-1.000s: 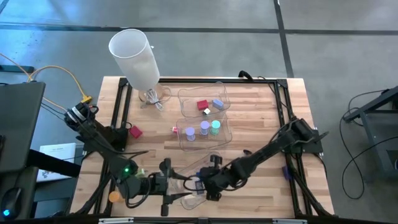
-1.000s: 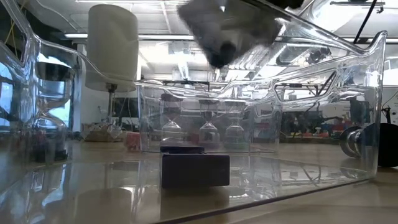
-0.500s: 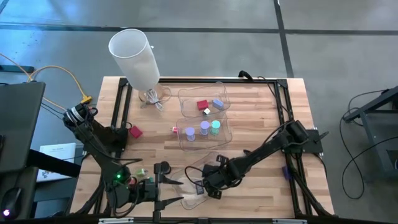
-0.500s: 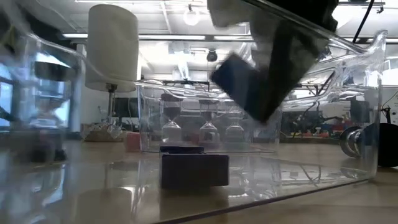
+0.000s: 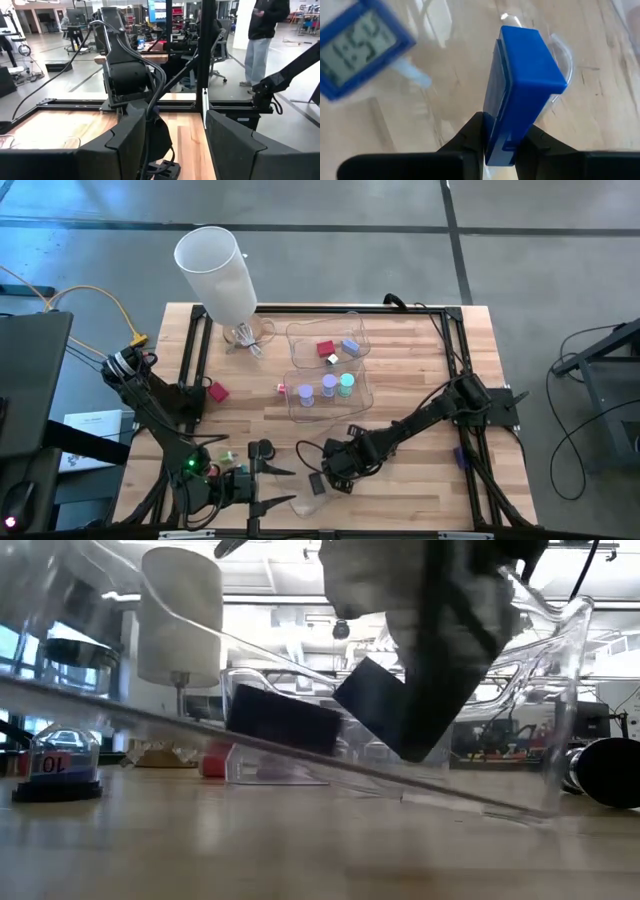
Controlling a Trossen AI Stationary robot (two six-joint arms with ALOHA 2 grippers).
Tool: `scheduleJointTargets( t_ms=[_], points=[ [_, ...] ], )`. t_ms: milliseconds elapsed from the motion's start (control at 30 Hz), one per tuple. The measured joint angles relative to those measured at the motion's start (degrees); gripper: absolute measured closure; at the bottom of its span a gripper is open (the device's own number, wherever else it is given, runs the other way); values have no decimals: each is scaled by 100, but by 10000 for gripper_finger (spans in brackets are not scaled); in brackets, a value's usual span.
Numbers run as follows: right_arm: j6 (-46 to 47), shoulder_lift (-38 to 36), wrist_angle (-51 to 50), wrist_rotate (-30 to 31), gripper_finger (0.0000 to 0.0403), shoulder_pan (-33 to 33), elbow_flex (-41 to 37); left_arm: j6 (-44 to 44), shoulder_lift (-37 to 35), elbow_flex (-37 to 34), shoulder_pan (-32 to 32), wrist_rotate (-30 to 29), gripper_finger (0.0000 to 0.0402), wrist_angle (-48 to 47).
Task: Pick & Place Office items
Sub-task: Put the bottom left dark blue digital clock into the bottom transparent bin
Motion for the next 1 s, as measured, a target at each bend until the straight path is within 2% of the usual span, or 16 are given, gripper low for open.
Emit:
scheduleJointTargets(
  t_ms=[267,567,1000],
  points=[
    [113,13,30,-91,313,8,-13,-93,1,0,0,2,200,-241],
    [-2,0,10,-106,343,13,-15,-127,0,0,0,2,200,-260],
    [90,-294,-53,-251,345,152,-40,-103,0,0,0,9,200,-265]
  ],
)
